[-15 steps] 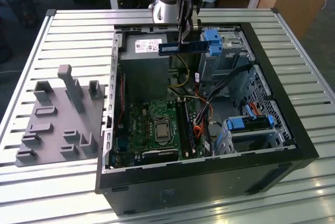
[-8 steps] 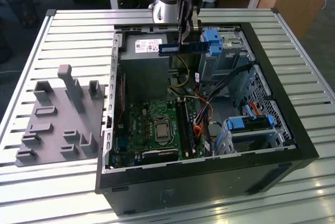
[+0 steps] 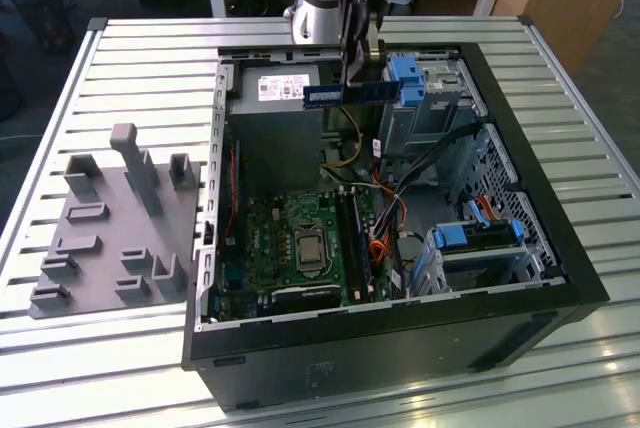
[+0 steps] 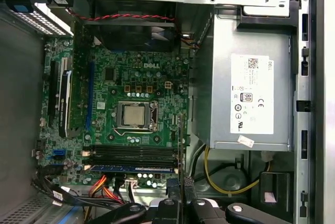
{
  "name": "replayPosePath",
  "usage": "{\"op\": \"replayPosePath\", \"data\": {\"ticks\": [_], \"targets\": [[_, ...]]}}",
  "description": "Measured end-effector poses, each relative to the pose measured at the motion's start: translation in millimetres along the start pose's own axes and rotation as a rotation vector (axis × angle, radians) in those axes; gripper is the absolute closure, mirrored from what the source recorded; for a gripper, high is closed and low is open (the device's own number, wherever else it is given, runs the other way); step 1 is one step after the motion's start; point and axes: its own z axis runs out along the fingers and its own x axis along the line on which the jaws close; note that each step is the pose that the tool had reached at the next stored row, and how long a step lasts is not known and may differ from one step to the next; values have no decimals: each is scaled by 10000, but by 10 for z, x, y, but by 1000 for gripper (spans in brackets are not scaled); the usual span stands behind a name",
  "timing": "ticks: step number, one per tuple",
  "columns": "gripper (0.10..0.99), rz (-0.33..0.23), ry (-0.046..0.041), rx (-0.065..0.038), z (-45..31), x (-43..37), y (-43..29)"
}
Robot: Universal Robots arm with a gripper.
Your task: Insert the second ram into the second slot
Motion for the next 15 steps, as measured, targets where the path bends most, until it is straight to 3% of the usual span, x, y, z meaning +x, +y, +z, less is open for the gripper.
{"op": "replayPosePath", "data": {"ticks": [15], "targets": [[949, -5, 5, 6, 1, 143, 7]]}}
